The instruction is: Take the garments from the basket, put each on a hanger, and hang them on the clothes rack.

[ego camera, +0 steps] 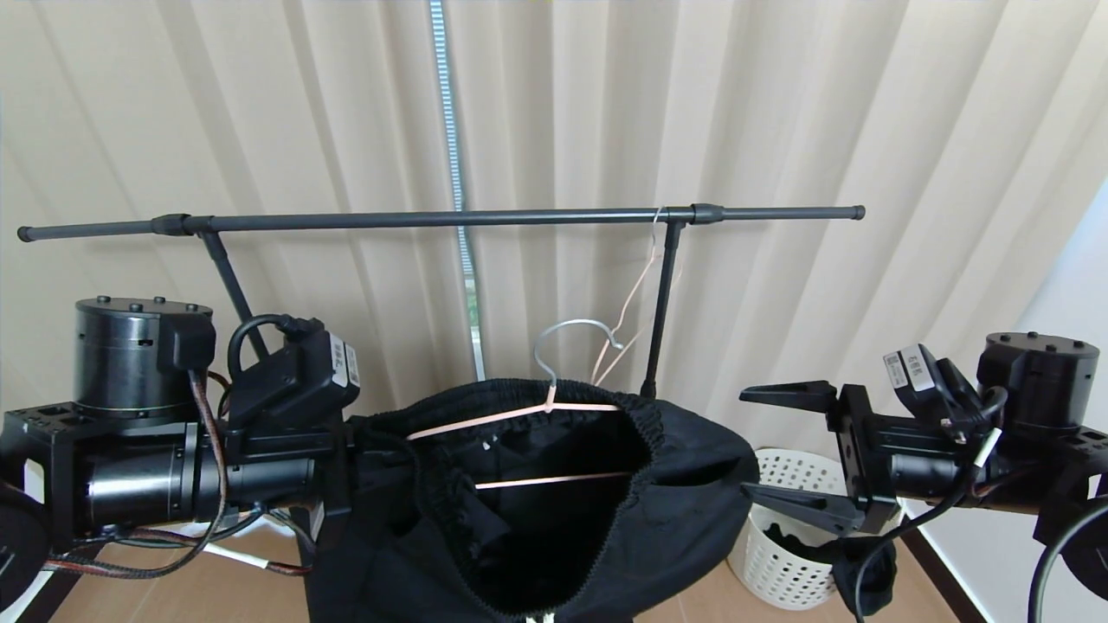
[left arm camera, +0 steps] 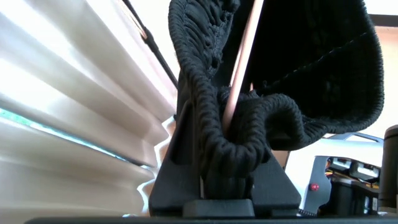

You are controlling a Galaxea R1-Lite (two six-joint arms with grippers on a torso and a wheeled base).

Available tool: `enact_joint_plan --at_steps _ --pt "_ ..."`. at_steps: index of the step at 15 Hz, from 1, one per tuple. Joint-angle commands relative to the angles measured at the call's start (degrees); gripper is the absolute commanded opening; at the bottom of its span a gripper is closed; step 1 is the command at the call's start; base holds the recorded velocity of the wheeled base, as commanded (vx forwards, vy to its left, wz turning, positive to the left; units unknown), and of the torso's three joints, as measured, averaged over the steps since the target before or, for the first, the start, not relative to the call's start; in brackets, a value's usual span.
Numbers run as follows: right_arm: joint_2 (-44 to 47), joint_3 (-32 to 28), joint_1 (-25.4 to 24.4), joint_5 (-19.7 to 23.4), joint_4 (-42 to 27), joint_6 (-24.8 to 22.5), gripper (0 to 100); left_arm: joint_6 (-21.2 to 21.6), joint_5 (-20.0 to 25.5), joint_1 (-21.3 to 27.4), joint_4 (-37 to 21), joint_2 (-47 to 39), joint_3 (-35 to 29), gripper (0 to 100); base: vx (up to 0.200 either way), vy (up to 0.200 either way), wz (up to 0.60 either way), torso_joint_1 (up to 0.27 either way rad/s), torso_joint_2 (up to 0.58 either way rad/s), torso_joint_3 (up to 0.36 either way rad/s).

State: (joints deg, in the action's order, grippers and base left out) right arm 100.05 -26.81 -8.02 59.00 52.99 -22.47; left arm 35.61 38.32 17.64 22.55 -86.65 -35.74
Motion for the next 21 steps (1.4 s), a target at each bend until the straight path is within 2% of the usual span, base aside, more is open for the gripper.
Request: enact_joint_plan --at_steps 1,7,10,11,14,21 --pt "3.8 -0.4 0.4 0.1 0.9 0.0 100 0.0 0.0 -0.3 0.0 1.1 0.4 0 0.0 0.0 0.0 0.0 0.0 0.0" --pt "8.1 -1.1 1.4 0.1 1.3 0.0 100 -0.3 0.0 -0.3 0.0 2.5 0.7 0 0.0 0.0 0.0 0.0 0.0 0.0" --pt "7.5 -1.0 1.5 0.5 1.3 0.0 100 -1.0 -0.1 -0.3 0.0 2.5 1.4 0 0.0 0.0 0.0 0.0 0.0 0.0" --pt "6.7 -0.8 1.7 2.5 1.3 0.0 100 -1.0 -0.2 -0.3 0.0 2.5 1.6 0 0.0 0.0 0.0 0.0 0.0 0.0" --pt "5.6 0.4 1.8 3.1 1.3 -0.1 100 -1.2 -0.1 -1.0 0.0 2.1 1.5 0 0.0 0.0 0.0 0.0 0.0 0.0" --pt "10.5 -0.1 1.5 3.2 1.4 -3.0 100 -2.5 -0.1 -1.1 0.0 3.7 1.7 0 0.0 0.0 0.0 0.0 0.0 0.0"
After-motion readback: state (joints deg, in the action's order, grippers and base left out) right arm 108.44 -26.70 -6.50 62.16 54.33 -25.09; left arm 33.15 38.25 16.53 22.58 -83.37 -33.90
